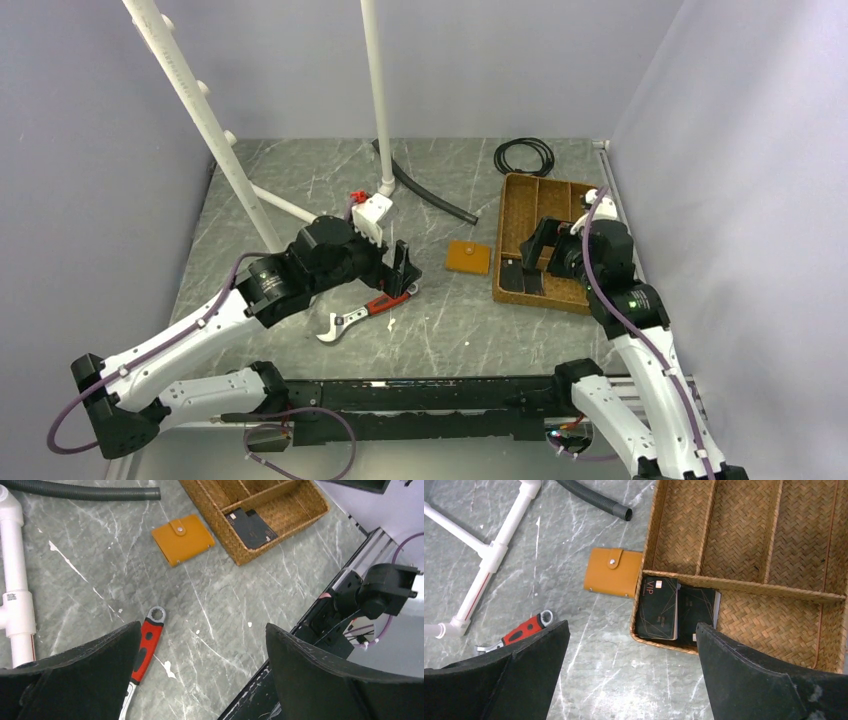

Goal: Put the credit cards into the card holder
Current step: Move the card holder to the center of the board.

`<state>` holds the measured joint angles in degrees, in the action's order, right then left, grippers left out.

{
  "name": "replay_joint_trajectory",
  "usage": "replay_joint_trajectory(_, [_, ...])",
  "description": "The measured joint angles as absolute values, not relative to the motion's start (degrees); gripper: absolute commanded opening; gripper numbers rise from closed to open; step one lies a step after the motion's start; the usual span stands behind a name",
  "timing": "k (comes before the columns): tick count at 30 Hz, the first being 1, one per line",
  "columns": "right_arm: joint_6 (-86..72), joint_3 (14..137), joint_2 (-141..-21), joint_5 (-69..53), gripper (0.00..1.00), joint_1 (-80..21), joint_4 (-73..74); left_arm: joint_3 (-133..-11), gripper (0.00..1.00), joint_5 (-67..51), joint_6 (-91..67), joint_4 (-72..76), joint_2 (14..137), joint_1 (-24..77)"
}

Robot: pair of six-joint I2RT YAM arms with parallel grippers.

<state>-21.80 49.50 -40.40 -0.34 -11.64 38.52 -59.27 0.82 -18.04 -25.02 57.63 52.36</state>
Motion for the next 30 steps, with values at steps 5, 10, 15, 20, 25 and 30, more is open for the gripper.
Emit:
replay_joint_trajectory(5, [-20.5, 49.8, -42.2, -2.9, 1.0, -11.6, 36.9, -59.6, 0.99, 3.0, -20.9, -25.0, 56.9, 52.4])
replay_joint_trajectory(10, [-20.3, 49.7, -44.5, -11.2, 0.99, -11.6, 32.8, -58.2, 0.99, 5.9, -25.6, -26.6, 54.8, 52.4])
replay_joint_trajectory(15, [-20.3, 50.2, -54.7, -18.0, 0.99, -14.6, 27.6, -57.5, 0.99, 9.6, -29.0, -31.1, 53.1, 52.4])
replay_joint_trajectory(20, [-15.8, 58.3, -75.0, -11.4, 0.94, -28.3, 29.8, -57.5, 0.99, 13.1, -29.7, -35.3, 52.6, 52.4])
replay_joint_trajectory(25, [-12.0, 66.8, -90.9, -1.8, 0.97, -33.6, 32.6, -57.6, 0.99, 13.6, -29.7, -37.6, 52.7, 52.4])
replay_joint_trajectory(30, [-11.9, 66.8, -94.8, -1.8, 0.95, -28.4, 32.6, -57.7, 0.99, 11.6, -30.5, -38.4, 54.2, 52.3])
